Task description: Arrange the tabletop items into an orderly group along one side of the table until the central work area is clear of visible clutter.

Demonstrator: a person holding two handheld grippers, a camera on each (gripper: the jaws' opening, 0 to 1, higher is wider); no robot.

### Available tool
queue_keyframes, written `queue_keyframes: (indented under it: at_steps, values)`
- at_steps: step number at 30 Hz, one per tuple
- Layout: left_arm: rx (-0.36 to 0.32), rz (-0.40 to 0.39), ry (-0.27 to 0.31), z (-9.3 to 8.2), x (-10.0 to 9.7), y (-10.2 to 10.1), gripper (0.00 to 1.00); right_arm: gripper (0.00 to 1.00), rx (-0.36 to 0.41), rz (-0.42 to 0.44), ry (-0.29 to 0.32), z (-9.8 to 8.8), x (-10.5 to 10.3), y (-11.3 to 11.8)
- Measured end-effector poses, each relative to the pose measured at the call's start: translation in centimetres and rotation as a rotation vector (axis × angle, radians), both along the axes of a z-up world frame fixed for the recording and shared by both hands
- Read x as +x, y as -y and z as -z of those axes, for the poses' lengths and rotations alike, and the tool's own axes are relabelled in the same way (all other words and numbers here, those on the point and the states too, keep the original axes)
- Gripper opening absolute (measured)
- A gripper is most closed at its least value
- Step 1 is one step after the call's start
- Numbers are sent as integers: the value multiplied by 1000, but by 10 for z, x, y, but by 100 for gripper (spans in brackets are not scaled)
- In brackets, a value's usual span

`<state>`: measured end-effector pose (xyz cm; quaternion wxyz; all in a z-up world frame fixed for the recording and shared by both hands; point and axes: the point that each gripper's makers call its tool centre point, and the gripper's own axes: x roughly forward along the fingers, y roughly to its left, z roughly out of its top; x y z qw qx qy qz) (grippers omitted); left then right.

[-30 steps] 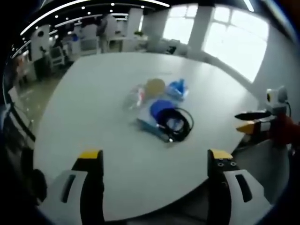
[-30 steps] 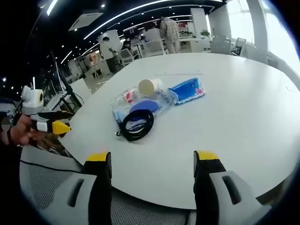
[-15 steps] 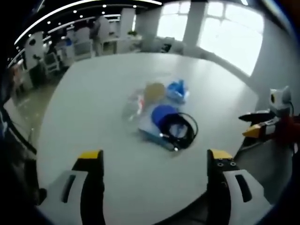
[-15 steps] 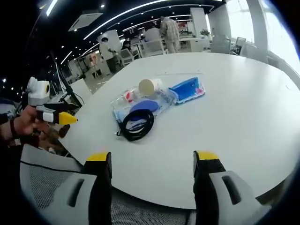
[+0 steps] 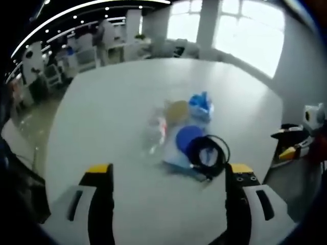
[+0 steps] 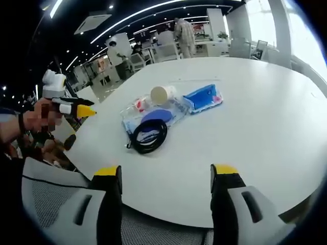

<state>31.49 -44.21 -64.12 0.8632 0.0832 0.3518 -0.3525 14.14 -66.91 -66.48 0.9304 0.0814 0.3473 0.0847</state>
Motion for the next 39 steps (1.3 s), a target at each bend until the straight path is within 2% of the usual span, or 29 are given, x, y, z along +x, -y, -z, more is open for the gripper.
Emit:
queue_keyframes:
  at_steps: [8, 15, 21, 29, 34, 39]
  values:
    - [-4, 12, -11, -1, 37, 15, 87, 70, -1, 2, -7, 1, 0, 1]
    - [-21, 13, -71, 12, 62, 33, 86, 70, -5, 6, -14, 2, 0, 3]
    - [-9, 29, -106, 21, 69, 49, 84, 70, -23, 18, -14, 3, -2, 8]
    - [43, 61, -139, 38, 79, 67, 79, 69, -28, 20, -21, 5, -3, 9]
    - [43, 87, -161, 41, 80, 80, 72, 70, -46, 25, -21, 5, -3, 12]
    - [69, 77, -217, 60, 83, 84, 66, 70, -42, 29, -24, 6, -3, 12]
